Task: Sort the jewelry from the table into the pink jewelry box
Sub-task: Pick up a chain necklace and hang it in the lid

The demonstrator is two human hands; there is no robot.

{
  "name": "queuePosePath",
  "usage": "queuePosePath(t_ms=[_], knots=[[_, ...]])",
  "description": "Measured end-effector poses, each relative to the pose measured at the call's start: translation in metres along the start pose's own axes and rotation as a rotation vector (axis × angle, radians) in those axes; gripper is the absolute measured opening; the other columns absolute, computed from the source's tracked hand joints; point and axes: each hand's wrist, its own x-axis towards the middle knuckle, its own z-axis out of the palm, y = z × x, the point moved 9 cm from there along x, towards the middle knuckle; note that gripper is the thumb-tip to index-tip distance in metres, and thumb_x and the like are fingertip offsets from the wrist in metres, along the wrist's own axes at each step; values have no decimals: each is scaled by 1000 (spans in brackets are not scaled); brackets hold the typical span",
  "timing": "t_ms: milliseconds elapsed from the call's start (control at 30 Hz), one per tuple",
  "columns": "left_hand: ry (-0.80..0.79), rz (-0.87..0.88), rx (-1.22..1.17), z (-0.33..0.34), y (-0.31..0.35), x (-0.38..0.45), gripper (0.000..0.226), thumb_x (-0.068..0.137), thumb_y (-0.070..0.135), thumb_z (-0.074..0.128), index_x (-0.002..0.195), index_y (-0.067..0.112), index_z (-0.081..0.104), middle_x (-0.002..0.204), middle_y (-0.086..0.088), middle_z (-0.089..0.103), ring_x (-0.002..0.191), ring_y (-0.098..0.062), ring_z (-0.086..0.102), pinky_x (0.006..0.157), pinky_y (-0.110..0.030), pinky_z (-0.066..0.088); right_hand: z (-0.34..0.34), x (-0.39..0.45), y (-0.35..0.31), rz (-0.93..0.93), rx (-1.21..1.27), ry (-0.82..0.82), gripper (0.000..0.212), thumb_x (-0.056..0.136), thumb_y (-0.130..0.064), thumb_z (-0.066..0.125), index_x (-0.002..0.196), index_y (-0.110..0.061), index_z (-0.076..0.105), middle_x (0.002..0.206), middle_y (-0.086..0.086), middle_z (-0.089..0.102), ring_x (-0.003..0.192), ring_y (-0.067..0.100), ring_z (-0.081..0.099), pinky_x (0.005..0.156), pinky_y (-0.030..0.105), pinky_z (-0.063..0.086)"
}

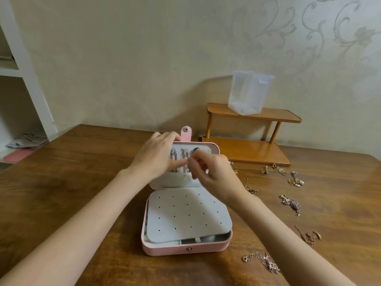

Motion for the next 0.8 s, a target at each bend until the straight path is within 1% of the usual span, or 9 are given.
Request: queuePosePath(t_ms=[100,167,233,300,367,500,600,667,800], knots=[[120,9,120,-2,9,-10,71,73,54,23,121,10,51,118,-6,58,105,-27,46,80,-35,36,16,-4,-12,-65,24,-24,30,94,-25,41,79,-4,56,64,6,61,55,17,57,53,34,46],[213,54,169,-3,11,-15,53,79,42,32,111,8,57,105,-8,63,94,-29,51,73,-36,40,21,-7,-18,-94,65,-17,35,91,-28,38,80,-2,57,64,8,61,58,20,57,56,37,46],[304,90,216,-6,13,-17,41,82,43,51,102,8,60,94,-7,65,85,-28,54,67,-35,42,24,-10,-20,-94,92,-20,35,91,-28,37,81,-1,57,64,9,60,58,22,57,58,39,46],[308,90,221,-5,14,-18,51,84,54,47,97,7,61,89,-6,64,81,-28,55,65,-35,43,27,-12,-20,-81,113,-27,35,91,-28,37,82,-1,56,64,10,60,58,21,57,59,40,46],[317,94,222,-7,16,-19,52,87,53,38,94,7,62,86,-6,64,80,-28,56,64,-34,43,26,-12,-20,-69,137,-19,34,91,-28,38,83,0,56,64,9,61,58,21,58,59,41,47],[305,112,237,-6,16,-18,36,85,31,40,91,5,64,84,-9,65,77,-30,58,61,-35,47,17,-4,-17,-26,184,41,22,94,-19,43,80,-7,56,64,-2,60,60,15,61,61,38,51],[247,114,169,-4,12,-15,38,81,32,40,95,5,63,87,-8,66,81,-30,59,65,-37,48,-2,8,-4,57,236,173,19,93,-14,45,75,-14,53,62,-1,60,58,16,60,58,41,51],[256,129,129,-6,11,-14,33,82,31,49,98,6,63,90,-7,66,84,-28,59,67,-36,47,-13,16,11,133,281,234,22,93,-11,48,73,-17,54,64,1,62,59,16,58,60,42,50],[291,125,-9,-11,7,-11,29,79,20,70,103,5,65,95,-7,68,91,-27,57,72,-31,41,-25,27,32,212,296,229,18,93,-6,48,79,-3,59,70,6,68,66,16,65,71,44,55]])
